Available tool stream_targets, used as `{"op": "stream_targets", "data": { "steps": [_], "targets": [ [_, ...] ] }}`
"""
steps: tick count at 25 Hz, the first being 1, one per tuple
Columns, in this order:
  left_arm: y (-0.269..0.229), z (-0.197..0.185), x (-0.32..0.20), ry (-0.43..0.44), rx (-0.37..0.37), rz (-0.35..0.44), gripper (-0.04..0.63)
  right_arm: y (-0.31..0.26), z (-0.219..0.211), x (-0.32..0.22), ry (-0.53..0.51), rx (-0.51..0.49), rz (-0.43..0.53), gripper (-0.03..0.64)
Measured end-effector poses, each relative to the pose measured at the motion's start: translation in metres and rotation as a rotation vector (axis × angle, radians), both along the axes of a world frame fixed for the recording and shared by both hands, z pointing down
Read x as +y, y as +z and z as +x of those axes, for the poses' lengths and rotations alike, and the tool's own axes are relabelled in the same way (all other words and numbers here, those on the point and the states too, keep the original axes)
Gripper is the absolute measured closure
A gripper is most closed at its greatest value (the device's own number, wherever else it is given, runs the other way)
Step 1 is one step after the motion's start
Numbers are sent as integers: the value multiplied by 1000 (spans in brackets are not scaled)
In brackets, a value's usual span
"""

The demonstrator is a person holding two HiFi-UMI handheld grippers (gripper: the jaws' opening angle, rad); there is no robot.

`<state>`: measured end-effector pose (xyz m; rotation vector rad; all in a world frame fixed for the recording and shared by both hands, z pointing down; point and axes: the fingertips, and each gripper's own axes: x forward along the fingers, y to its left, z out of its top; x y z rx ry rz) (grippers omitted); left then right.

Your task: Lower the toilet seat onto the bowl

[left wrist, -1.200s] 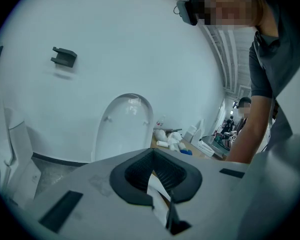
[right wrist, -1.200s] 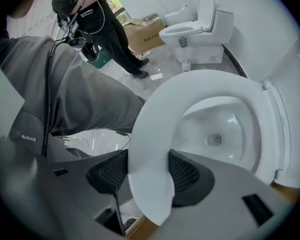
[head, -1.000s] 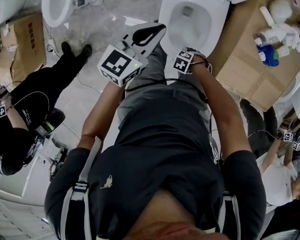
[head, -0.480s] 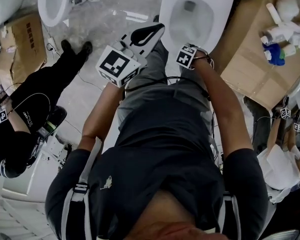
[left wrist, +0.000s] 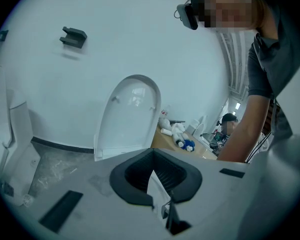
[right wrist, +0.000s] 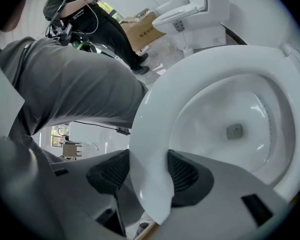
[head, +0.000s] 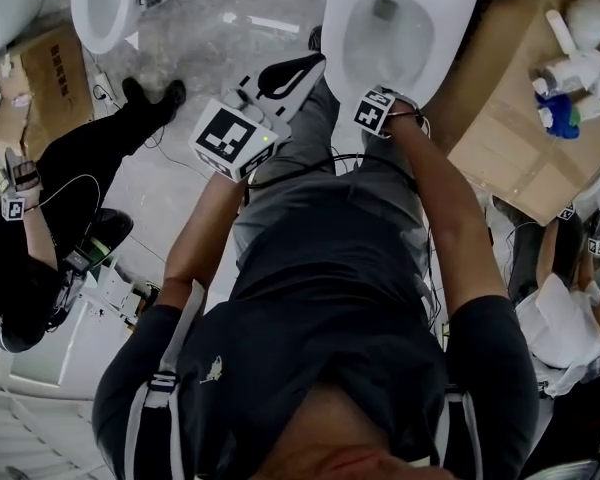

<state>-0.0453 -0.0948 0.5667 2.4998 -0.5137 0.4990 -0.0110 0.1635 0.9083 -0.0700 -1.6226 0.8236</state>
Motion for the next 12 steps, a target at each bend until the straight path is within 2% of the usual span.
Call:
{"op": "stream_targets", "data": {
  "steps": [12],
  "targets": [
    [27,-6,0,6,-11,-37,592,26,-1,3,-16,21,-30,371]
  ]
}}
